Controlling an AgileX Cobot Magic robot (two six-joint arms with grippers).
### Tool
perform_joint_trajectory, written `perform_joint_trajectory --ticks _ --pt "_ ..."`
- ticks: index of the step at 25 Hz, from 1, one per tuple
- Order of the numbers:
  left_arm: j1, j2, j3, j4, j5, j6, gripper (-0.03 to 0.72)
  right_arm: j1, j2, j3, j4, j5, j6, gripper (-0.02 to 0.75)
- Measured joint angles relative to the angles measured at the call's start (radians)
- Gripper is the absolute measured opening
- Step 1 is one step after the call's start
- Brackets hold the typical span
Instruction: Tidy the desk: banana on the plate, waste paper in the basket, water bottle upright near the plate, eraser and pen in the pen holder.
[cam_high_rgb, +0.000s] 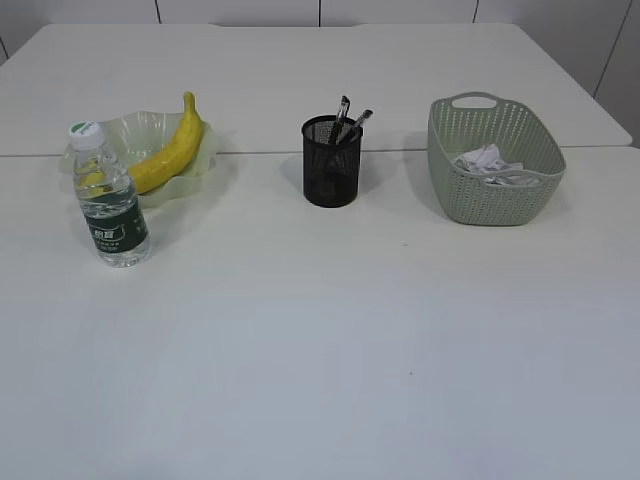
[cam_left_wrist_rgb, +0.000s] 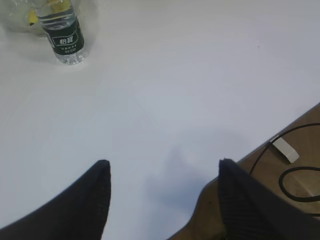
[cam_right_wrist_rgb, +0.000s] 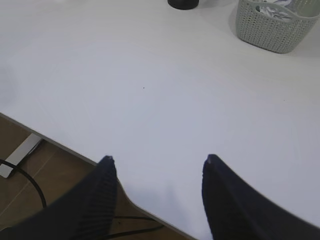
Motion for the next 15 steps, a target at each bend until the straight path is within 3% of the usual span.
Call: perform_joint_trajectory --ticks 7,12,15 --pt "0.0 0.0 0.011 -0.002 -0.023 0.0 0.492 0.0 0.0 0.0 0.0 -0.002 0.002 0.418" --pt "0.0 0.0 0.011 -0.004 -0.026 0.0 0.536 0.0 0.0 0.0 0.0 -0.002 0.002 0.529" --pt "0.0 0.0 0.011 -0.004 -0.028 0.0 0.54 0.0 0.0 0.0 0.0 -0.002 0.003 0.548"
